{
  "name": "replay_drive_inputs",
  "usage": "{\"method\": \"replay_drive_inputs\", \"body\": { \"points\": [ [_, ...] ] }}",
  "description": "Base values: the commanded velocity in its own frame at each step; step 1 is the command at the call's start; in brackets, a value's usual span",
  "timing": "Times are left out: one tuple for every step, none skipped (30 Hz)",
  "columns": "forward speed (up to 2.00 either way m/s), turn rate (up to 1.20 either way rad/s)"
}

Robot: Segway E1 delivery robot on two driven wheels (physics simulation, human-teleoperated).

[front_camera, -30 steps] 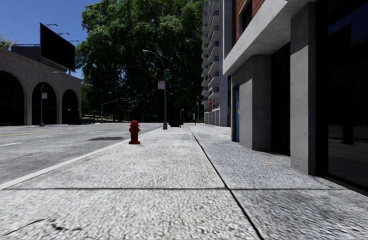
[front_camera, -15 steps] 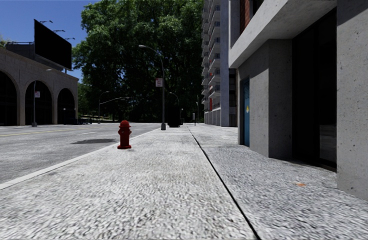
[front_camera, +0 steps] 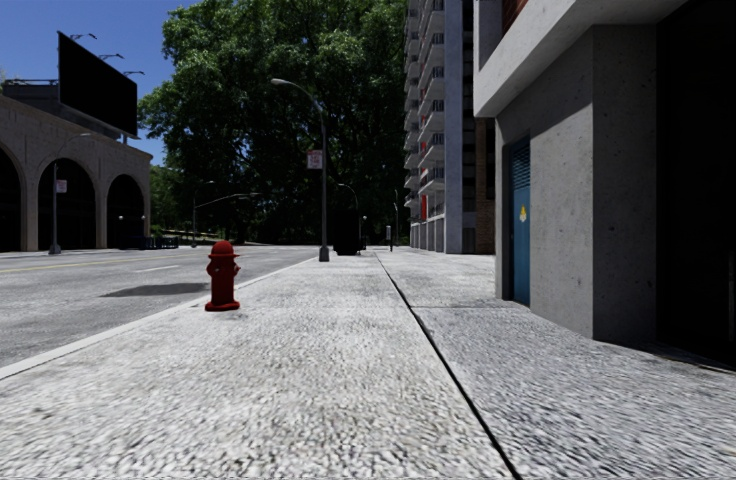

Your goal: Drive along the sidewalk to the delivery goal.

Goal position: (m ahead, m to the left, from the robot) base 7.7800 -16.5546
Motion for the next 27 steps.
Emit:
{"method": "replay_drive_inputs", "body": {
  "points": [
    [2.00, 0.00],
    [2.00, 0.00],
    [2.00, 0.00],
    [2.00, 0.00],
    [2.00, 0.00],
    [2.00, 0.00],
    [2.00, 0.00],
    [2.00, 0.00],
    [2.00, 0.00],
    [2.00, 0.00],
    [2.00, 0.00],
    [2.00, 0.00],
    [2.00, 0.00],
    [2.00, 0.00],
    [2.00, 0.00],
    [2.00, 0.00],
    [2.00, 0.00],
    [2.00, 0.00],
    [2.00, 0.00],
    [2.00, 0.00],
    [2.00, 0.00],
    [2.00, 0.00],
    [2.00, 0.00],
    [2.00, 0.00],
    [2.00, 0.00],
    [2.00, 0.00],
    [2.00, 0.00]
  ]
}}
